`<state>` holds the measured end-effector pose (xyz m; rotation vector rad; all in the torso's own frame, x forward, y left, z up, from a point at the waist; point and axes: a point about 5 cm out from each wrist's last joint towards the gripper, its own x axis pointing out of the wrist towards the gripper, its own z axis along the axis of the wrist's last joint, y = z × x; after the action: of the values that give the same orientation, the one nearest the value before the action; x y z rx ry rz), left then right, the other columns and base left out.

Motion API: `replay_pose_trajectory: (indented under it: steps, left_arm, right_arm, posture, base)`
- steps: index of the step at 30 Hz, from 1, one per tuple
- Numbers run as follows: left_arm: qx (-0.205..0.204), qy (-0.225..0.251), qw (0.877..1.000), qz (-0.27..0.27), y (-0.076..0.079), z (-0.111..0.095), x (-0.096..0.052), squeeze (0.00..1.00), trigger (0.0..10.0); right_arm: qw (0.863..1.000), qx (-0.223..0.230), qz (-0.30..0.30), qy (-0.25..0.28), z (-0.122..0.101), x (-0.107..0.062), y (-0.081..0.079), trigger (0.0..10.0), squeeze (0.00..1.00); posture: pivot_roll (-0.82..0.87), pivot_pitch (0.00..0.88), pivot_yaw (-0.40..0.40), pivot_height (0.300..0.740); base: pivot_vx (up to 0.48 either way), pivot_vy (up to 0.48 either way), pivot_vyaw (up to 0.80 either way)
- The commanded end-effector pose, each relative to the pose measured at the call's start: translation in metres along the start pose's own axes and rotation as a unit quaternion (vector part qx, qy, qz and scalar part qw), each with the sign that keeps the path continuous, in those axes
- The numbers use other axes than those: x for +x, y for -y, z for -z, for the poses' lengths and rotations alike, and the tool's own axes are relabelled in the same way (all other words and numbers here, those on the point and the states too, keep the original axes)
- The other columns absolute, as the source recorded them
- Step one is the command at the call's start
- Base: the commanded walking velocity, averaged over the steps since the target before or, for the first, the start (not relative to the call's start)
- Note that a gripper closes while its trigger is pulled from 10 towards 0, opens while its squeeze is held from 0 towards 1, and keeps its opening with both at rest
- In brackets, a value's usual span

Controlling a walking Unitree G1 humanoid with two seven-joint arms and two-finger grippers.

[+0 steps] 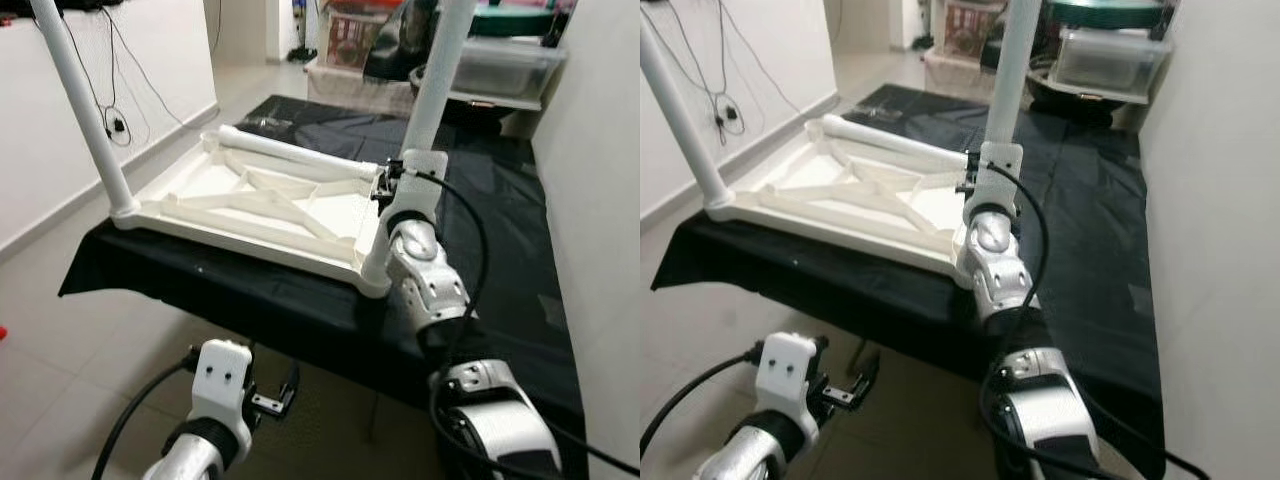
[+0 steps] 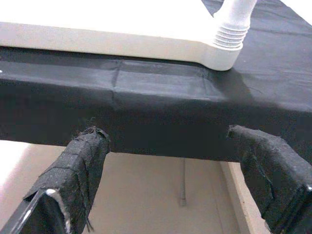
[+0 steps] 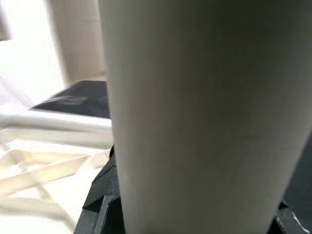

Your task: Building children table

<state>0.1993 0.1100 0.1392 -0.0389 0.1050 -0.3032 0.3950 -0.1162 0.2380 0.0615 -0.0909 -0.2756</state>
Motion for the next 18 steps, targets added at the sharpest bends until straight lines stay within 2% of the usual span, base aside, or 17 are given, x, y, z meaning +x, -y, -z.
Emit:
replay_pose_trajectory:
  steps: [1, 4, 5, 8, 10, 12, 16, 18]
  left_arm:
    - [0.002, -0.006, 1.0, 0.002, 0.0, 0.003, 0.001, 0.0, 10.0]
    - [0.003, -0.004, 1.0, 0.001, 0.0, 0.003, 0.002, 0.0, 10.0]
    - [0.003, -0.004, 1.0, 0.001, 0.0, 0.003, 0.002, 0.0, 10.0]
    - [0.005, -0.003, 1.0, 0.001, -0.001, 0.003, 0.002, 0.0, 10.0]
    - [0.005, -0.003, 1.0, 0.001, -0.001, 0.003, 0.002, 0.0, 10.0]
    - [0.006, -0.003, 1.0, 0.002, -0.001, 0.003, 0.003, 0.0, 10.0]
    - [0.006, -0.002, 1.0, 0.002, -0.001, 0.003, 0.003, 0.0, 10.0]
    - [0.007, -0.002, 1.0, 0.003, -0.001, 0.003, 0.003, 0.0, 10.0]
  right_arm:
    - [0.991, -0.047, 0.055, -0.111, 0.05, -0.005, 0.017, 10.0, 0.0]
    - [0.983, -0.053, 0.137, -0.112, 0.051, -0.011, 0.011, 10.0, 0.0]
    - [0.983, -0.053, 0.137, -0.112, 0.051, -0.011, 0.011, 10.0, 0.0]
    - [0.972, -0.05, 0.209, -0.099, 0.047, -0.019, 0.003, 10.0, 0.0]
    - [0.972, -0.05, 0.209, -0.099, 0.047, -0.019, 0.003, 10.0, 0.0]
    - [0.963, -0.037, 0.25, -0.093, 0.043, -0.026, -0.006, 10.0, 0.0]
    - [0.961, -0.03, 0.259, -0.098, 0.043, -0.028, -0.009, 10.0, 0.0]
    - [0.957, -0.011, 0.267, -0.111, 0.043, -0.029, -0.014, 10.0, 0.0]
  posture:
    - [0.07, 0.113, -0.054, 0.74]
    - [0.08, 0.106, -0.057, 0.74]
    - [0.08, 0.106, -0.057, 0.74]
    - [0.08, 0.103, -0.055, 0.74]
    - [0.08, 0.103, -0.055, 0.74]
    - [0.09, 0.098, -0.054, 0.74]
    - [0.09, 0.098, -0.054, 0.74]
    - [0.09, 0.095, -0.056, 0.74]
  base:
    - [0.0, 0.0, 0.0]
    - [0.0, 0.0, 0.0]
    - [0.0, 0.0, 0.0]
    - [0.0, 0.0, 0.0]
    - [0.0, 0.0, 0.0]
    - [0.0, 0.0, 0.0]
    - [0.0, 0.0, 0.0]
    - [0.0, 0.0, 0.0]
